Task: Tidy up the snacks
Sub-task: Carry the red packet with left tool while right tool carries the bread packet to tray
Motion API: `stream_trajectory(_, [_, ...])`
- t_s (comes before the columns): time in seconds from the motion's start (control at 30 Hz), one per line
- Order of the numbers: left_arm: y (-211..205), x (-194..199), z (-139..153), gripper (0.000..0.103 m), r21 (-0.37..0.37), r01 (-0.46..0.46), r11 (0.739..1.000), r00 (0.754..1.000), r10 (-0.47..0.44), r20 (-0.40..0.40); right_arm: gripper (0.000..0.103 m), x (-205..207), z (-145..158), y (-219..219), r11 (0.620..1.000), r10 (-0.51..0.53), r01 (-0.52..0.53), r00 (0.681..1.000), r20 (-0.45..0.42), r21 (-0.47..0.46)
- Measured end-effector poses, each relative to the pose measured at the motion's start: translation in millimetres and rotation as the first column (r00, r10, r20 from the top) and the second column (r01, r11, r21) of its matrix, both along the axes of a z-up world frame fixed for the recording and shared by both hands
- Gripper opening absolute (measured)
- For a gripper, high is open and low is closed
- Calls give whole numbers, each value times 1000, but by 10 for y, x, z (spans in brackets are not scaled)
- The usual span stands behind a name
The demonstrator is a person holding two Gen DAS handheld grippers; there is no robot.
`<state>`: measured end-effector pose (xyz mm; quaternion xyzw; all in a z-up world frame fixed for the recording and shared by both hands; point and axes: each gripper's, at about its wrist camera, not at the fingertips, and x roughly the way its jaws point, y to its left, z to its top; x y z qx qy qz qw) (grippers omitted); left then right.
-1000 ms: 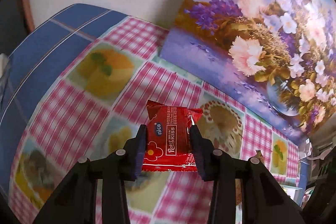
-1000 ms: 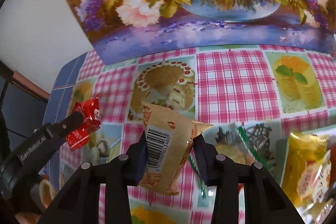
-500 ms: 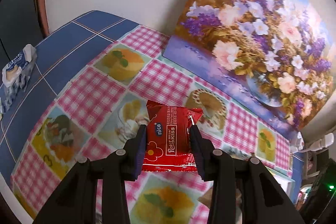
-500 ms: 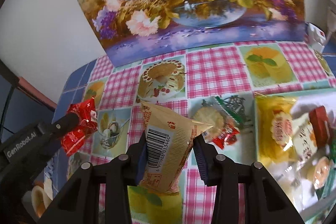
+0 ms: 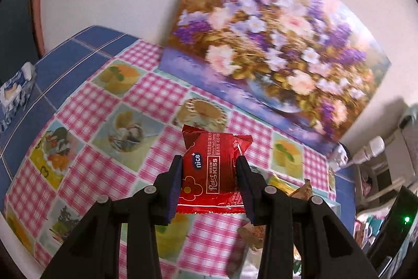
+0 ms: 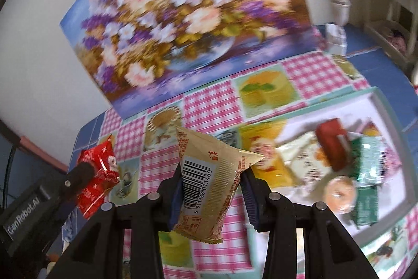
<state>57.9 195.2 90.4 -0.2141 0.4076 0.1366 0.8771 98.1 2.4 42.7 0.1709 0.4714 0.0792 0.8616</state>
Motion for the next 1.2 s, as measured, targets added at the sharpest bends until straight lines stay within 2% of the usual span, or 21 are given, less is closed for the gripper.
stream_trajectory(0.3, [-512, 53, 28, 42, 71, 105, 992, 994, -104, -17, 43, -30, 118, -581, 993, -109, 108, 994, 13, 37])
stream_trajectory(0.63, [-1082, 105, 67, 42, 114, 227, 967, 974, -227, -15, 43, -77, 157, -1142, 973, -211, 209, 978, 4, 97])
stream_trajectory(0.77, [-1286, 146, 5, 42, 128, 280, 952, 960, -278, -32, 43, -115, 113, -1451, 954, -274, 273, 962, -10, 122])
stream_trajectory(0.97, [-1545, 199, -141, 42, 139, 338, 931, 941, -333, -58, 43, -174, 54, -1841, 928, -356, 356, 934, -21, 111])
stream_trajectory(1.2, [-1762, 268, -378, 42, 133, 396, 909, 918, -385, -98, 43, -120, -83, -1937, 929, -353, 355, 935, -41, 104])
